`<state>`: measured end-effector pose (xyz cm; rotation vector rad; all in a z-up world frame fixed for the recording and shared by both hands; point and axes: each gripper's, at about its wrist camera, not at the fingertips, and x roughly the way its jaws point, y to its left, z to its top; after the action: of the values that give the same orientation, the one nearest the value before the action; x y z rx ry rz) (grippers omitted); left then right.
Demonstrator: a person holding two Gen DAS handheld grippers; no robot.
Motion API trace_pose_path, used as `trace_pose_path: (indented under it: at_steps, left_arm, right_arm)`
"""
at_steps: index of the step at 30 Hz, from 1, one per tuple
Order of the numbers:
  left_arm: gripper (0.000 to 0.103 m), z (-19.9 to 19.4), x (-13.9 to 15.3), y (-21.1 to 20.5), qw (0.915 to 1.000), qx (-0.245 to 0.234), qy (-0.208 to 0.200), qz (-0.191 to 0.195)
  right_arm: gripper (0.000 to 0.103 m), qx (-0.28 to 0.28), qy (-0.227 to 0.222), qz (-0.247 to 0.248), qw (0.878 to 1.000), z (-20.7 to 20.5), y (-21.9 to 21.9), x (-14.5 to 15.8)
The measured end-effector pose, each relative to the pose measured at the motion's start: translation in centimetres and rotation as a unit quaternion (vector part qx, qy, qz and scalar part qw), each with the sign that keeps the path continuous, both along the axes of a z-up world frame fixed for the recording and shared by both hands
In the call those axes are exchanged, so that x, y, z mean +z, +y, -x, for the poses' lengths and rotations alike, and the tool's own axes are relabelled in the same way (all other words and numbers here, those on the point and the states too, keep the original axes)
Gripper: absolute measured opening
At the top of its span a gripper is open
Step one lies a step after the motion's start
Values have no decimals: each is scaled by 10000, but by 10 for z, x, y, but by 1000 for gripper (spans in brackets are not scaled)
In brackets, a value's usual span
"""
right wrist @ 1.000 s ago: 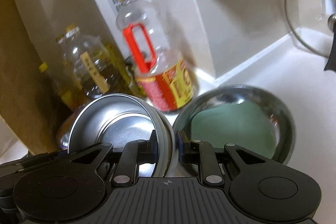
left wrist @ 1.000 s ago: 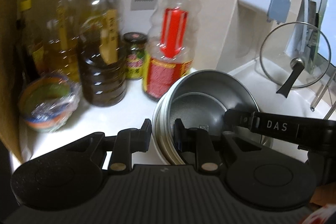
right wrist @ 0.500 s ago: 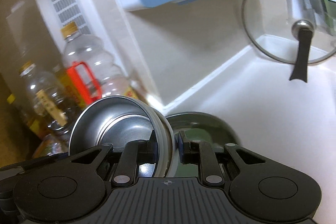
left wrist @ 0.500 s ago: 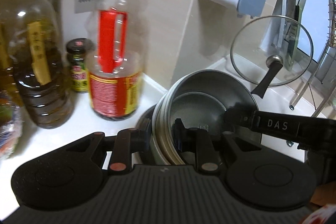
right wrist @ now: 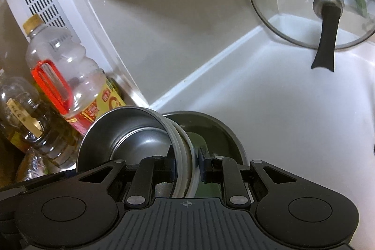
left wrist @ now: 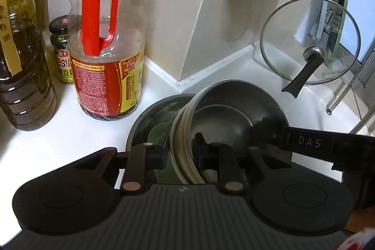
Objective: Organize plates and bowls
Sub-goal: 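Lower the bowl stack with both grippers onto the green plate in the steel plate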
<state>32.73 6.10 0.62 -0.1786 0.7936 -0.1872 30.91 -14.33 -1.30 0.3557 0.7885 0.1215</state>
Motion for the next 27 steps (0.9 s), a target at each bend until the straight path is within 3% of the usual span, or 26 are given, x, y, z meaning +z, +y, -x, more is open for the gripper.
trace_pose_path:
  at_steps: [14, 27]
  left_arm:
    - [20, -12, -13, 4, 9992, 150, 358, 125]
    - [24, -20, -16, 4, 9990, 79, 390, 220]
  right_arm:
    - [19, 62, 344, 0, 9994, -17, 3, -13]
    - [19, 25, 499, -56, 9987, -23, 1, -18]
